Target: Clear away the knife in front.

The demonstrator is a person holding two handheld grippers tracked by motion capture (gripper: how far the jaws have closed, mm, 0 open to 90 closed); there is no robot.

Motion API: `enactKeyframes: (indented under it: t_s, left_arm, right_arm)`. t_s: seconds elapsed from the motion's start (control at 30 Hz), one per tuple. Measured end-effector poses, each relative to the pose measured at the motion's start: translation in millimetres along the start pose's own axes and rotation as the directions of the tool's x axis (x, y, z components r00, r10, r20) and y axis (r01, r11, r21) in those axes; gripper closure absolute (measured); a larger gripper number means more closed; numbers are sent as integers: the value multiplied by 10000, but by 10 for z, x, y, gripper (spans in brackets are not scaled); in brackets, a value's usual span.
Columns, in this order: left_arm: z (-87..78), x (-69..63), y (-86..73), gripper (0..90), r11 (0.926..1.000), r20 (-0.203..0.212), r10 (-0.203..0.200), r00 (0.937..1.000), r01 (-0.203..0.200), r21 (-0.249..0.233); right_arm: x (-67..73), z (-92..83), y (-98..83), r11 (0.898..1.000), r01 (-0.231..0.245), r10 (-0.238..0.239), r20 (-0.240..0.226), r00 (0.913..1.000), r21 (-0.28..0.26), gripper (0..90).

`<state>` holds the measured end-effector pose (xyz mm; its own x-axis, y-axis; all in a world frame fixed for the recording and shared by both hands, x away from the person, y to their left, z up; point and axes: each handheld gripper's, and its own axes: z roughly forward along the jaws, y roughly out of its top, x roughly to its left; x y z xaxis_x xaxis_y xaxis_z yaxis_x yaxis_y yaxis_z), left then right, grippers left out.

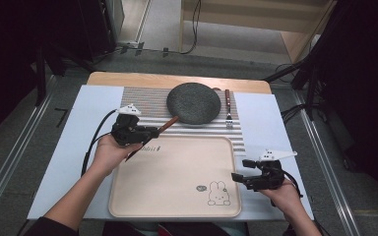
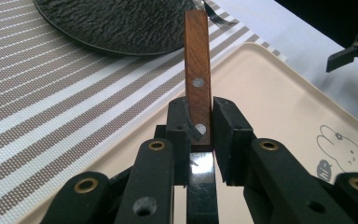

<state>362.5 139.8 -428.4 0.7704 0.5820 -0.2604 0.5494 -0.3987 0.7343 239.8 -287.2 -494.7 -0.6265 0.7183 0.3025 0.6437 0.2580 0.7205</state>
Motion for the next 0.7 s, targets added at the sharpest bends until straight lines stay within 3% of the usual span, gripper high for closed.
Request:
enactKeyframes:
  t_s: [0.13, 0.43, 0.7]
  left_arm:
    - [-5, -49, -34, 777, 10000, 208, 63, 9998, -64, 44]
    - [-2, -121, -108, 777, 9999, 226, 72, 9997, -74, 71]
    - [27, -182, -215, 777, 9989, 191, 236, 9995, -244, 397]
  right_arm:
    - [1, 1, 0, 10000, 10, -10, -3, 10000, 0, 198]
    - [0, 3, 0, 10000, 2, -2, -14, 10000, 5, 199]
    - [4, 5, 1, 10000, 40, -40, -1, 10000, -11, 198]
